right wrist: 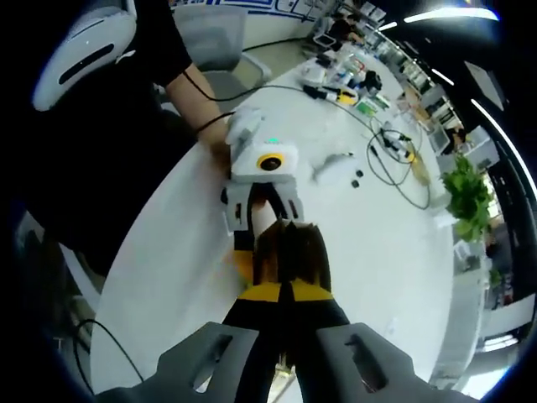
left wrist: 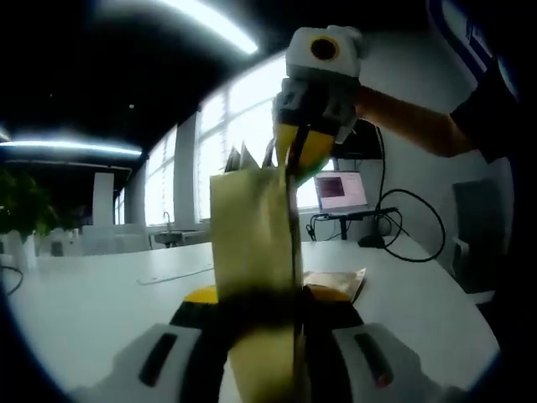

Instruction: Extract single mask from mask box in order stack masks on table

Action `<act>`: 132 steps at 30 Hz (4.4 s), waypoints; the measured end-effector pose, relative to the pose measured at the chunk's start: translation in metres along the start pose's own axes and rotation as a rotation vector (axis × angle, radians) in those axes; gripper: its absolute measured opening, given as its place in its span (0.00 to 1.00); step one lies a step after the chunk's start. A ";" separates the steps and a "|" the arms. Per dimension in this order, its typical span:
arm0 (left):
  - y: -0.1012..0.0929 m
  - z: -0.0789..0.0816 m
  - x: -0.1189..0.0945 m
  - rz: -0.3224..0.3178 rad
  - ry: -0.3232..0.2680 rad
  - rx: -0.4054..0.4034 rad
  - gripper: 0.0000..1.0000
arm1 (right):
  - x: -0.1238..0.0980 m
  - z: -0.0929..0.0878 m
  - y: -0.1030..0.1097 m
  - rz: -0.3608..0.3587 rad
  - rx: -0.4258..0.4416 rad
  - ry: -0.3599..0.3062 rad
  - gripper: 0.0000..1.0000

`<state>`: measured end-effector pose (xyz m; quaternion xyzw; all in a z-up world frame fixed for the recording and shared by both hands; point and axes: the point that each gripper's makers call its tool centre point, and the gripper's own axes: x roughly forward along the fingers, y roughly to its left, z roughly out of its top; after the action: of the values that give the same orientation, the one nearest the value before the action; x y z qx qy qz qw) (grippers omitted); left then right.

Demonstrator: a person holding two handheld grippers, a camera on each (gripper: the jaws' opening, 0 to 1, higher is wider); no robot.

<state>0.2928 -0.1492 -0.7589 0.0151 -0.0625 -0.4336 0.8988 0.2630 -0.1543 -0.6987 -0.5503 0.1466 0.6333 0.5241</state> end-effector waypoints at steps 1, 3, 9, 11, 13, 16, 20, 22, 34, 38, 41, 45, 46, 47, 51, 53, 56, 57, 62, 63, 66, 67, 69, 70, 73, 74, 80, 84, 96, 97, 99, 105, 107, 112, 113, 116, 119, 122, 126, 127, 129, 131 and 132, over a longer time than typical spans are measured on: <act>-0.001 0.000 0.000 -0.003 0.000 -0.002 0.33 | 0.000 0.000 0.000 -0.005 0.000 -0.002 0.00; -0.003 0.001 -0.001 -0.010 -0.001 -0.004 0.32 | -0.001 -0.001 -0.001 -0.010 0.000 -0.006 0.00; -0.003 0.001 -0.002 -0.003 0.003 0.011 0.32 | -0.013 0.002 -0.007 -0.061 0.028 -0.055 0.00; -0.003 0.001 -0.002 -0.002 0.002 0.006 0.32 | -0.020 0.002 -0.009 -0.080 0.038 -0.069 0.00; -0.003 0.001 -0.002 -0.002 0.001 0.011 0.32 | -0.027 0.003 -0.010 -0.105 0.051 -0.086 0.00; -0.002 0.001 -0.002 0.001 0.002 0.009 0.32 | -0.036 0.004 -0.011 -0.150 0.061 -0.112 0.00; -0.001 0.001 -0.003 0.003 -0.001 0.004 0.32 | -0.047 0.008 -0.017 -0.236 0.078 -0.158 0.00; 0.000 0.000 -0.003 0.004 -0.002 0.001 0.32 | -0.051 0.009 -0.018 -0.275 0.084 -0.176 0.00; 0.000 0.002 -0.014 0.028 0.007 -0.010 0.32 | -0.057 0.021 -0.014 -0.383 0.109 -0.193 0.00; 0.001 0.003 -0.014 0.032 0.008 -0.018 0.32 | -0.067 0.022 -0.022 -0.438 0.161 -0.237 0.00; 0.001 0.003 -0.014 0.035 0.007 -0.014 0.32 | -0.070 0.022 -0.021 -0.458 0.174 -0.247 0.00; 0.001 0.003 -0.014 0.036 0.005 -0.012 0.32 | -0.078 0.022 -0.021 -0.507 0.198 -0.264 0.00; 0.001 0.003 -0.014 0.036 0.004 -0.014 0.32 | -0.081 0.022 -0.021 -0.520 0.210 -0.268 0.00; 0.002 0.003 -0.014 0.036 0.003 -0.014 0.32 | -0.083 0.022 -0.021 -0.533 0.215 -0.274 0.00; 0.001 0.003 -0.013 0.036 -0.003 -0.014 0.32 | -0.089 0.019 -0.018 -0.575 0.244 -0.292 0.00; 0.001 0.003 -0.013 0.034 -0.002 -0.017 0.32 | -0.092 0.018 -0.017 -0.594 0.252 -0.300 0.00; 0.002 0.003 -0.013 0.033 -0.001 -0.015 0.32 | -0.100 0.017 -0.019 -0.626 0.277 -0.326 0.00; 0.002 0.003 -0.014 0.033 -0.001 -0.015 0.32 | -0.102 0.017 -0.020 -0.633 0.280 -0.330 0.00; 0.003 0.003 -0.014 0.034 0.000 -0.020 0.32 | -0.119 0.019 -0.022 -0.681 0.294 -0.357 0.00; 0.003 0.003 -0.014 0.035 0.000 -0.020 0.32 | -0.121 0.019 -0.022 -0.687 0.295 -0.359 0.00; 0.003 0.002 -0.013 0.034 0.001 -0.023 0.32 | -0.130 0.017 -0.021 -0.711 0.305 -0.366 0.00; 0.003 0.003 -0.013 0.034 0.000 -0.023 0.32 | -0.134 0.016 -0.021 -0.724 0.314 -0.374 0.00; 0.003 0.002 -0.013 0.036 0.000 -0.022 0.32 | -0.138 0.014 -0.020 -0.738 0.329 -0.384 0.00; 0.003 0.002 -0.013 0.036 0.000 -0.023 0.32 | -0.140 0.013 -0.019 -0.745 0.333 -0.386 0.00; 0.005 0.002 -0.013 0.036 -0.001 -0.025 0.32 | -0.149 0.009 -0.015 -0.768 0.352 -0.397 0.00; 0.005 0.002 -0.013 0.037 -0.001 -0.024 0.32 | -0.151 0.007 -0.014 -0.777 0.357 -0.397 0.00; 0.003 0.002 -0.012 0.036 -0.001 -0.025 0.32 | -0.167 0.000 -0.012 -0.830 0.383 -0.398 0.00; 0.003 0.002 -0.012 0.036 -0.002 -0.027 0.32 | -0.181 -0.001 -0.009 -0.865 0.397 -0.414 0.00; 0.003 0.002 -0.012 0.039 -0.003 -0.027 0.32 | -0.212 -0.009 0.001 -0.944 0.418 -0.413 0.00; 0.003 0.002 -0.012 0.039 -0.003 -0.028 0.32 | -0.214 -0.011 0.002 -0.950 0.419 -0.405 0.00; 0.003 0.002 -0.012 0.039 -0.003 -0.027 0.32 | -0.219 -0.014 0.003 -0.968 0.427 -0.396 0.00; 0.004 0.002 -0.012 0.040 -0.003 -0.027 0.32 | -0.234 -0.028 0.004 -1.026 0.459 -0.365 0.00; 0.004 0.002 -0.012 0.040 -0.003 -0.026 0.32 | -0.239 -0.033 0.005 -1.046 0.475 -0.358 0.00; 0.004 0.002 -0.012 0.040 -0.003 -0.027 0.32 | -0.252 -0.043 0.008 -1.096 0.500 -0.322 0.00; 0.004 0.002 -0.013 0.040 -0.003 -0.027 0.32 | -0.255 -0.046 0.009 -1.106 0.506 -0.314 0.00; 0.004 0.002 -0.013 0.040 -0.003 -0.028 0.32 | -0.263 -0.050 0.012 -1.128 0.509 -0.289 0.00; 0.004 0.002 -0.012 0.040 -0.003 -0.027 0.32 | -0.270 -0.053 0.017 -1.136 0.512 -0.266 0.00; 0.003 0.002 -0.012 0.040 -0.003 -0.029 0.32 | -0.273 -0.059 0.023 -1.131 0.514 -0.226 0.00; 0.003 0.002 -0.012 0.041 -0.003 -0.026 0.32 | -0.273 -0.071 0.030 -1.129 0.522 -0.170 0.00; 0.003 0.002 -0.012 0.040 -0.003 -0.027 0.32 | -0.272 -0.076 0.033 -1.123 0.536 -0.166 0.00; 0.003 0.002 -0.013 0.040 -0.003 -0.026 0.32 | -0.271 -0.083 0.037 -1.130 0.548 -0.156 0.00; 0.003 0.002 -0.013 0.042 -0.003 -0.025 0.32 | -0.268 -0.093 0.040 -1.135 0.560 -0.130 0.00; 0.003 0.002 -0.013 0.042 -0.003 -0.025 0.32 | -0.266 -0.097 0.041 -1.136 0.564 -0.122 0.00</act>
<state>0.2871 -0.1374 -0.7580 0.0021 -0.0587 -0.4155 0.9077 0.2409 -0.3784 -0.5223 -0.3458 -0.0369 0.2239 0.9105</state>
